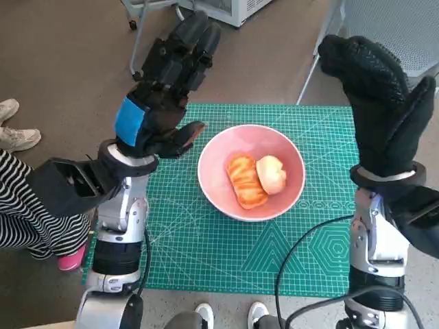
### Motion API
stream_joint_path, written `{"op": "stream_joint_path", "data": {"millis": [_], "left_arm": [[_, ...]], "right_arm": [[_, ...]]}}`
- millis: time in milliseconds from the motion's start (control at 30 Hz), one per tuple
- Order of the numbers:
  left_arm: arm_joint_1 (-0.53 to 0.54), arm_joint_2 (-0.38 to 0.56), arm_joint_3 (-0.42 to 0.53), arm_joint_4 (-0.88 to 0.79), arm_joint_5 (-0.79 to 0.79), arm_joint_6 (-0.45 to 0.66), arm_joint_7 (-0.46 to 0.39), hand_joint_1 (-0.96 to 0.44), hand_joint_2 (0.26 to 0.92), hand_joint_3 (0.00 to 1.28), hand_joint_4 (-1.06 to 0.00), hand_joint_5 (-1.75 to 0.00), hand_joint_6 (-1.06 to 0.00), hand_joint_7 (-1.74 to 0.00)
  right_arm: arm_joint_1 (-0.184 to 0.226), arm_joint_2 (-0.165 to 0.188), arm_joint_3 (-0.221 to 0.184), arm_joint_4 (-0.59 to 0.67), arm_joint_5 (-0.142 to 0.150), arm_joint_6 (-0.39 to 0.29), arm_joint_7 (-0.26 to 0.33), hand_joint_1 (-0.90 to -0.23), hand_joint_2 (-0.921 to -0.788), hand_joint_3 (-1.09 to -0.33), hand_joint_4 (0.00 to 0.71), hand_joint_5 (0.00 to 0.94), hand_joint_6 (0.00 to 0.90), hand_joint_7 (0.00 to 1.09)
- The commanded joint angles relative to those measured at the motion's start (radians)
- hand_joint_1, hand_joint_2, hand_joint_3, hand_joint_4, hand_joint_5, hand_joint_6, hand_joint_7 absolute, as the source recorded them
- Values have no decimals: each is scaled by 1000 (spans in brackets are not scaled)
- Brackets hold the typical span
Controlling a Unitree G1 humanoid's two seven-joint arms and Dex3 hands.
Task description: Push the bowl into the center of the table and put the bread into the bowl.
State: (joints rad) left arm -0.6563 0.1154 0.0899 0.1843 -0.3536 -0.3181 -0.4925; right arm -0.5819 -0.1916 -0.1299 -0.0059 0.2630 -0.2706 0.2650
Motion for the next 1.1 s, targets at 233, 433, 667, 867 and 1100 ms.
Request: {"op": "stream_joint_path", "data": {"millis": [233, 433, 667, 867, 1100], "left_arm": [[-2, -10, 7, 32, -9, -41, -22, -726, 921, 432, -33, -1, 1, -328], [-3, -15, 9, 43, -12, -53, -26, -727, 921, 431, -37, -3, 1, -336], [-6, -18, 11, 51, -17, -59, -30, -728, 921, 427, -40, -4, 1, -344], [-10, -20, 15, 60, -17, -72, -30, -729, 921, 423, -43, -5, 1, -344], [-17, -26, 16, 78, -9, -94, -23, -730, 921, 419, -52, -9, 1, -351]], "right_arm": [[2, -2, 3, -12, -21, 42, -16, -681, -921, -680, 161, 6, 18, 596], [5, -3, 5, -27, -28, 53, -20, -688, -921, -680, 160, 4, 14, 594], [9, -3, 7, -36, -43, 61, -24, -693, -921, -679, 162, 5, 7, 591], [11, -4, 5, -36, -45, 61, -23, -692, -921, -678, 166, 6, 3, 589], [12, -4, 3, -31, -37, 57, -18, -688, -921, -679, 167, 6, 2, 588]]}}
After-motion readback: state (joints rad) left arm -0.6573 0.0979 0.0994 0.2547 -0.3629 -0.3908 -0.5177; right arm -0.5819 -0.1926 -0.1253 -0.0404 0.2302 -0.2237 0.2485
